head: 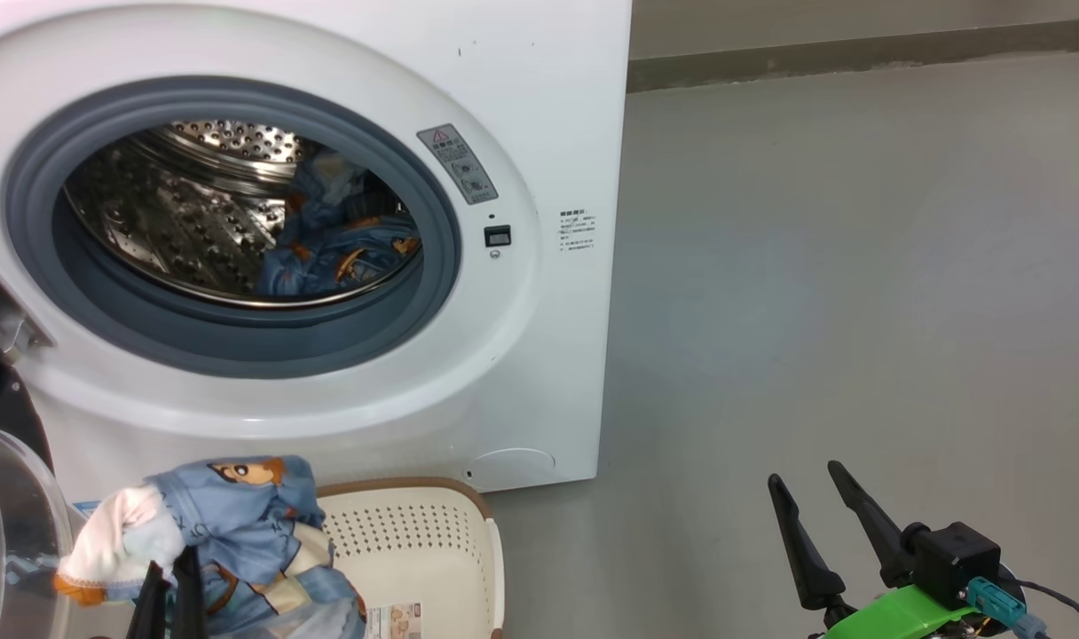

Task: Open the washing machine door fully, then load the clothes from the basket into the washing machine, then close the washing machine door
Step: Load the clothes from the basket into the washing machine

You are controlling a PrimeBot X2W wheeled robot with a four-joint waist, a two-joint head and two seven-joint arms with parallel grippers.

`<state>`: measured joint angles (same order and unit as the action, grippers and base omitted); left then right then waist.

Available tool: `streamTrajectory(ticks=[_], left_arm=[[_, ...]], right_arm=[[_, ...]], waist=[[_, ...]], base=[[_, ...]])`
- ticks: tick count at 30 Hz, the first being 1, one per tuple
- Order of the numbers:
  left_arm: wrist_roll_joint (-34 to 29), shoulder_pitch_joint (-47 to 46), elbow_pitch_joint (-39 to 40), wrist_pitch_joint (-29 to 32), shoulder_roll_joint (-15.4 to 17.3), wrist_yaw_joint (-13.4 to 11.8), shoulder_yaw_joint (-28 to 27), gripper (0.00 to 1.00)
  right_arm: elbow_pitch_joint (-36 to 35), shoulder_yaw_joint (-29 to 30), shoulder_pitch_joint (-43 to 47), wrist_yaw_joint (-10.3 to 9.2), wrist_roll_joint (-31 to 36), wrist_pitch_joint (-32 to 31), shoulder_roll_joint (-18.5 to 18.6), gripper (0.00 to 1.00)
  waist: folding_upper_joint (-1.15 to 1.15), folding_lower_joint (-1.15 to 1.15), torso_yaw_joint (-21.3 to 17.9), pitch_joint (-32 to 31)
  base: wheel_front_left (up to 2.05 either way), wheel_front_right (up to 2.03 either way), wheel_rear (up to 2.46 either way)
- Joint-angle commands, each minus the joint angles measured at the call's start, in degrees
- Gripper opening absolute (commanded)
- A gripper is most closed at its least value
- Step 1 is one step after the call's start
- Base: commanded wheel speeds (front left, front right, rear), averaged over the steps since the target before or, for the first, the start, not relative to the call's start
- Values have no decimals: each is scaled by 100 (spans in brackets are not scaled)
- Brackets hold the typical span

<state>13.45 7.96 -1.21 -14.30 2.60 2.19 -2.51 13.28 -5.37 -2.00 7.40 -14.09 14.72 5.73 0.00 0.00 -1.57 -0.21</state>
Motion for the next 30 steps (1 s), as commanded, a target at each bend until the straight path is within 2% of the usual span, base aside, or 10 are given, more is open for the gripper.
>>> streamTrajectory(ticks=[1,14,23,30], left_arm=[[33,-136,184,-70,29,-37,-160,0],[-26,-910,128,-70,28,-61,-169,0],[-289,-2188,-36,-70,38,111,-368,0],[-434,-3280,-301,-70,180,238,-606,0]], right_arm=[[-165,-144,-62,9,64,21,14,100],[-245,-163,-233,9,-2,19,20,100],[-327,-163,-477,9,-37,24,18,100],[-336,-265,-733,9,-77,26,21,100]], waist=[[0,0,-3,21],[0,0,-126,667],[0,0,-170,1247],[0,0,-286,1699]], base=[[0,0,0],[0,0,0],[0,0,0],[0,0,0]])
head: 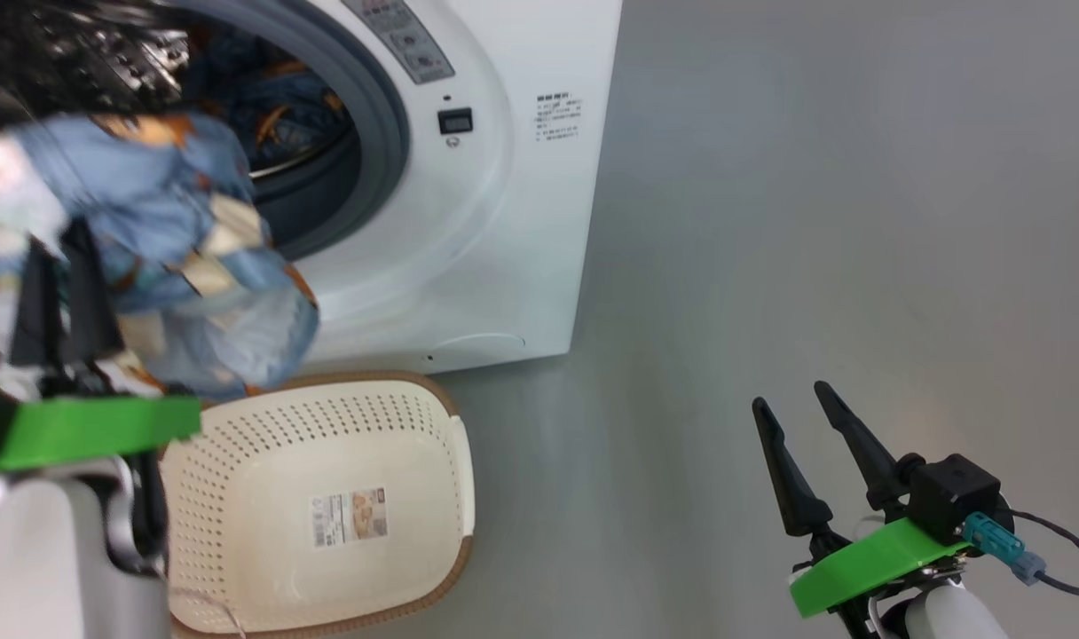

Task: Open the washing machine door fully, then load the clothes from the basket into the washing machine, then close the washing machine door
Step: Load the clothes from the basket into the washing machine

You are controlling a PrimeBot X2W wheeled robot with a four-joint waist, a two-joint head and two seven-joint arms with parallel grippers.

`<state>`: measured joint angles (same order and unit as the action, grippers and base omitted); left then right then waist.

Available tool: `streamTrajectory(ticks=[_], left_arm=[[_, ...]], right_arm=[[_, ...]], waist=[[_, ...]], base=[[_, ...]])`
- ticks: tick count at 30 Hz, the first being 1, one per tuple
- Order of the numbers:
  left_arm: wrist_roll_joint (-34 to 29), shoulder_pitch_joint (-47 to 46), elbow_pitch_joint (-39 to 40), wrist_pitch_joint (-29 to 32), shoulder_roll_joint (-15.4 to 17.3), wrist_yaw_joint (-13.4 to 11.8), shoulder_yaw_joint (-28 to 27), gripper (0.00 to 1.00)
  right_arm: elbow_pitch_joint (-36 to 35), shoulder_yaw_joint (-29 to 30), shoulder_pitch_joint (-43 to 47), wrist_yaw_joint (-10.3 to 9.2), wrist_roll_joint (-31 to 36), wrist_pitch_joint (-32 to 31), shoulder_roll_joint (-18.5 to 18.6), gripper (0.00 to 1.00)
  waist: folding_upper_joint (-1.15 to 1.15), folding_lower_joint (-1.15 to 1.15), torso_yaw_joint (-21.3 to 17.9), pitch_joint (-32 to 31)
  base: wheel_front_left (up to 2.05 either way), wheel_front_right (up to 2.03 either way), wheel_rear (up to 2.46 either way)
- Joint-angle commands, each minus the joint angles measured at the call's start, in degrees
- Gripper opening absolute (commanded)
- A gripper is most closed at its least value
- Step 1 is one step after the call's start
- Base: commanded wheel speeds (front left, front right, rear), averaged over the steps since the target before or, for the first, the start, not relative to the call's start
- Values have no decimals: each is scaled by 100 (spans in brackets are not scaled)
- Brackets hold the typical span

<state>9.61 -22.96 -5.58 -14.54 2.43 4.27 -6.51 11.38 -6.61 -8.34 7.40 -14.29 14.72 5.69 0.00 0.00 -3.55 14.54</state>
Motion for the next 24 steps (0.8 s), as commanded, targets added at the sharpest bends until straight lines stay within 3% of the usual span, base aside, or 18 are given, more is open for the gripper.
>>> streamTrajectory(ticks=[1,16,24], left_arm=[[-64,-328,91,-46,217,41,-243,0],[-136,-2012,-601,-46,278,138,-854,0],[-238,-3065,-1741,-46,505,227,-700,0]], right_arm=[[-158,-147,-125,9,-64,26,25,100],[-387,-99,-516,9,-97,28,70,100],[-473,-148,-800,9,-130,28,32,100]], waist=[[0,0,-104,289],[0,0,-262,1736],[0,0,-304,2470]], base=[[0,0,0],[0,0,0],[0,0,0]])
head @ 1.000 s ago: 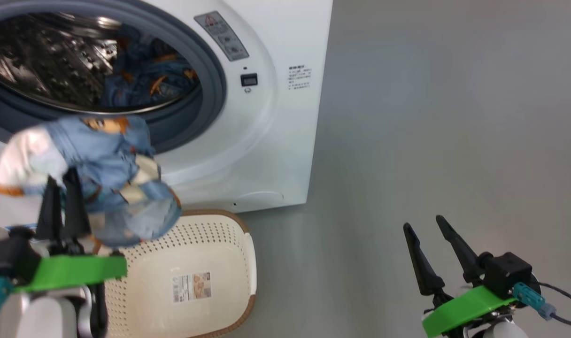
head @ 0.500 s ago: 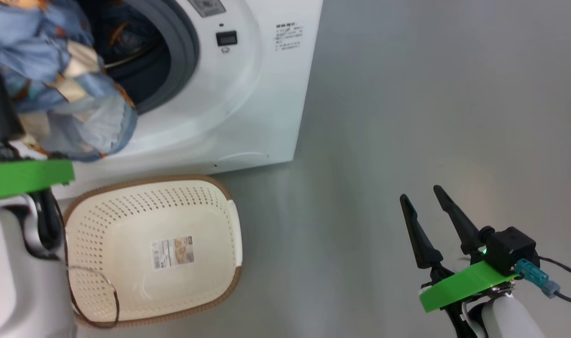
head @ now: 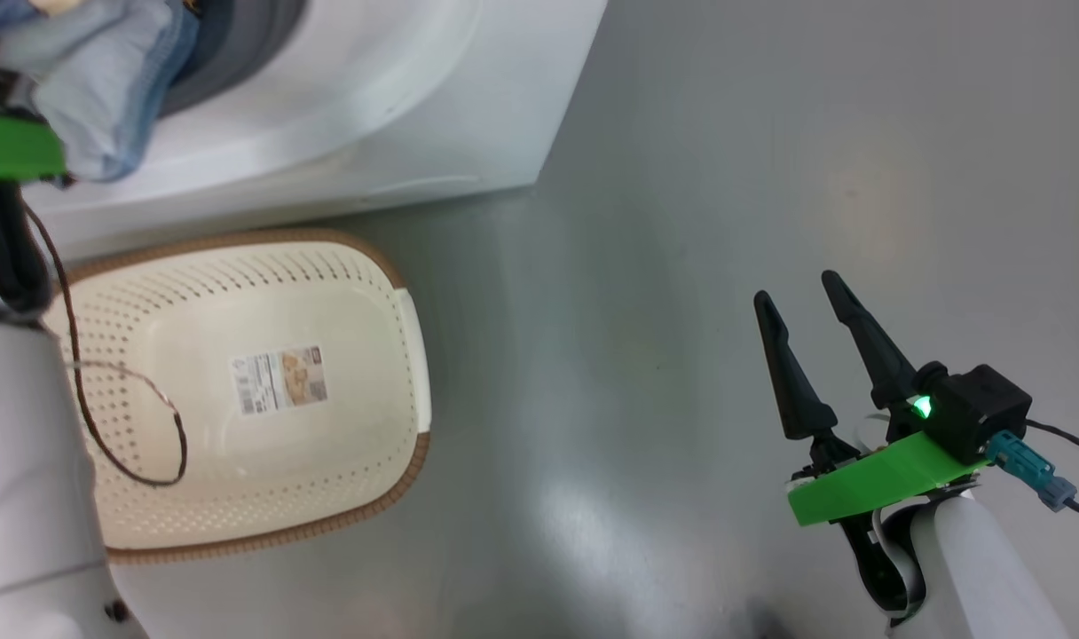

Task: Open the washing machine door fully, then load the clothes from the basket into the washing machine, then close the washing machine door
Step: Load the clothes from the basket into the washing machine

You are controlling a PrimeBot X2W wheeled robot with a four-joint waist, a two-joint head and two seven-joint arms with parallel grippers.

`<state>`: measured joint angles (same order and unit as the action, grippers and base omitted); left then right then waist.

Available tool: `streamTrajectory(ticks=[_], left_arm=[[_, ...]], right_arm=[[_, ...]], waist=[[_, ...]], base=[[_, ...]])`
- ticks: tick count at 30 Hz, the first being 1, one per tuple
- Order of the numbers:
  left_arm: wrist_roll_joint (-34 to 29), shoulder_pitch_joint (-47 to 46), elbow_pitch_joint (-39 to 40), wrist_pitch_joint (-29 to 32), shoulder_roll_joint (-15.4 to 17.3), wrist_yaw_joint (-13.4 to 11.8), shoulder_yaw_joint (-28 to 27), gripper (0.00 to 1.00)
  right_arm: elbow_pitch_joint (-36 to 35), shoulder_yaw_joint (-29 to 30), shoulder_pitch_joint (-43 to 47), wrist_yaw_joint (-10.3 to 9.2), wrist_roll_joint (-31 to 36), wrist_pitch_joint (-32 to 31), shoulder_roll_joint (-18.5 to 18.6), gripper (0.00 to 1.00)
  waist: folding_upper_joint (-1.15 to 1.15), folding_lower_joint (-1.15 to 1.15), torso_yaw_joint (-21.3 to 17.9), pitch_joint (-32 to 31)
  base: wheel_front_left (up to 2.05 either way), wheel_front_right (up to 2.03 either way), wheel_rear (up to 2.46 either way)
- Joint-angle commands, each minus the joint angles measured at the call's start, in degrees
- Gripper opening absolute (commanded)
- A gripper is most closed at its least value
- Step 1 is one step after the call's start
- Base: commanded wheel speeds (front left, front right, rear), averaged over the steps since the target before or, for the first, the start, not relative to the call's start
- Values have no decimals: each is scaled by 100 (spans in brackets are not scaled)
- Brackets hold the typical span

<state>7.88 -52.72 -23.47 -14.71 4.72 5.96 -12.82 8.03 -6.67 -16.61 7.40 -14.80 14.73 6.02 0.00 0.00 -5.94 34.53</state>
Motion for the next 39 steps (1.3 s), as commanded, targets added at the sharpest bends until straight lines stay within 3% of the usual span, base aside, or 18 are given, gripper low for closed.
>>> streamTrajectory(ticks=[1,7,19,24,29,35,39], left_arm=[[-61,-215,-171,-29,311,66,-32,0],[26,-1181,-1212,274,588,111,196,0],[129,-2618,-2082,963,1029,149,886,0],[91,-3077,-2187,668,1204,151,1136,0],[-243,-3321,-1882,10,1298,16,1361,0],[-439,-3057,-282,-27,1255,-74,1384,0],[-445,-2699,173,-28,1248,-75,1289,0]], right_arm=[[-131,-149,3,9,-88,27,-8,100],[-115,-174,-60,9,-124,27,-41,100],[-93,-350,-196,9,-209,27,-138,100],[-51,-434,-224,9,-233,27,-181,100],[-34,-501,-216,9,-250,27,-214,100],[-29,-502,-228,9,-272,27,-222,100],[-14,-509,-242,9,-274,27,-212,100]], waist=[[0,0,-70,522],[0,0,-92,775],[0,0,-231,1217],[0,0,-297,1332],[0,0,-359,1365],[0,0,-367,1417],[0,0,-363,1397]], base=[[0,0,0],[0,0,0],[0,0,0],[0,0,0],[0,0,0],[0,0,0],[0,0,0]])
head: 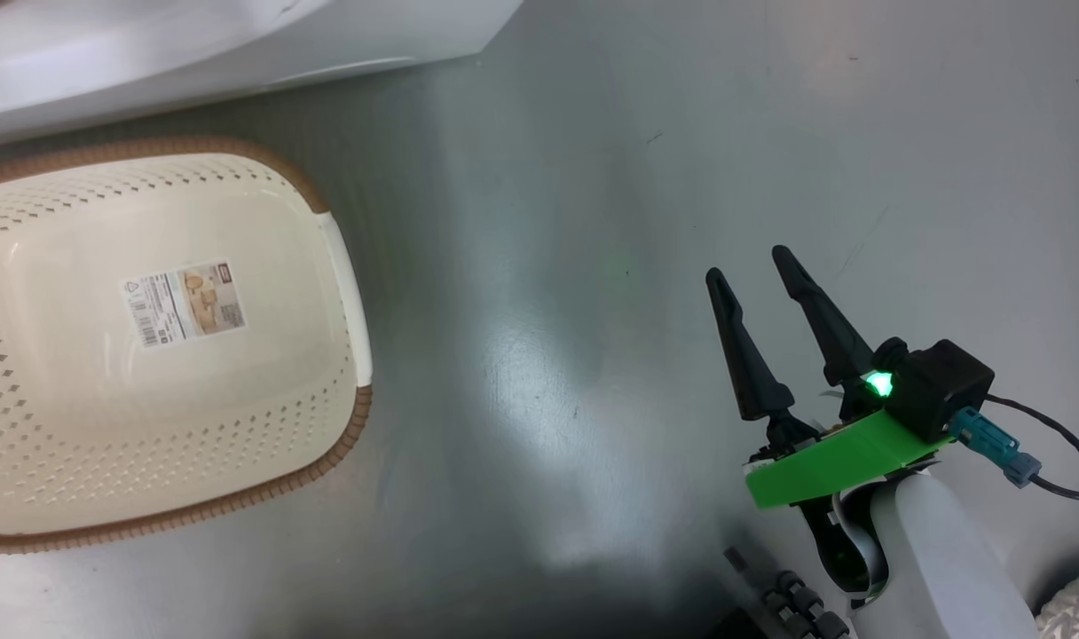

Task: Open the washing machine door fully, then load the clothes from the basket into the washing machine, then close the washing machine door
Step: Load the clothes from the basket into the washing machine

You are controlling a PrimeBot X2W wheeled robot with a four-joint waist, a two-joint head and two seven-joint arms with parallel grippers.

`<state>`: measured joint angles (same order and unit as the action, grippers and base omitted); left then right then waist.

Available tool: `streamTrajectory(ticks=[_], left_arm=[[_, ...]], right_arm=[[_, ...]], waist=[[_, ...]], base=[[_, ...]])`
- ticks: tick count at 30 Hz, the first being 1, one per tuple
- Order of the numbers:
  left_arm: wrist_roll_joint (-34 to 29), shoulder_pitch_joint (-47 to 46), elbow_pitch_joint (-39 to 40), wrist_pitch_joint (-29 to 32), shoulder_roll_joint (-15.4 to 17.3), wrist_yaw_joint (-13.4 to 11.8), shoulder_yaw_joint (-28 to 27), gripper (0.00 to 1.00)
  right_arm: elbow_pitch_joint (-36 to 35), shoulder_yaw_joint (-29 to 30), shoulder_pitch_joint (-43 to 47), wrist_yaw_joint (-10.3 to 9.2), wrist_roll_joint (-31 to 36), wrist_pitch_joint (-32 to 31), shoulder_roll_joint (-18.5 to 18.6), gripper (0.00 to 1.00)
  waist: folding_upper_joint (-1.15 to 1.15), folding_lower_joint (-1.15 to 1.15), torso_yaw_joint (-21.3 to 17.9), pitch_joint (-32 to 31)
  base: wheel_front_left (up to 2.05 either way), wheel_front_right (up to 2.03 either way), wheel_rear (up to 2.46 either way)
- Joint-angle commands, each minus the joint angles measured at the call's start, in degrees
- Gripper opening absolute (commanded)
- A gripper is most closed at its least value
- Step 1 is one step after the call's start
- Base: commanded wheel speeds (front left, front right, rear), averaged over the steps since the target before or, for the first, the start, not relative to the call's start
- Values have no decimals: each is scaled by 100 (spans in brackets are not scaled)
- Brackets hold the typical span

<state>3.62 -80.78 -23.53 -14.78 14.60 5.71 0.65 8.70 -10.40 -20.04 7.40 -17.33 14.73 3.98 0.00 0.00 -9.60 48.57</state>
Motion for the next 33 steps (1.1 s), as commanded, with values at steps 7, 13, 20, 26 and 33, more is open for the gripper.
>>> streamTrajectory(ticks=[7,13,20,26,33], left_arm=[[166,421,-543,-21,152,-31,-246,0],[294,305,-1514,-21,80,-29,-298,0],[411,-12,-2312,-16,55,-15,-286,100],[430,-67,-2555,-20,47,-94,-286,100],[403,170,-2469,-21,7,-147,-255,100]], right_arm=[[-46,-145,122,9,-15,27,-4,100],[4,-156,145,9,-24,27,-12,100],[42,-166,138,9,-45,27,-13,100],[64,-161,123,9,-61,27,-15,100],[114,-146,107,9,-68,27,-3,100]], waist=[[0,0,35,-79],[0,0,45,-151],[0,0,51,-243],[0,0,59,-359],[0,0,100,-572]], base=[[0,0,0],[0,0,0],[0,0,0],[0,0,0],[0,0,0]])
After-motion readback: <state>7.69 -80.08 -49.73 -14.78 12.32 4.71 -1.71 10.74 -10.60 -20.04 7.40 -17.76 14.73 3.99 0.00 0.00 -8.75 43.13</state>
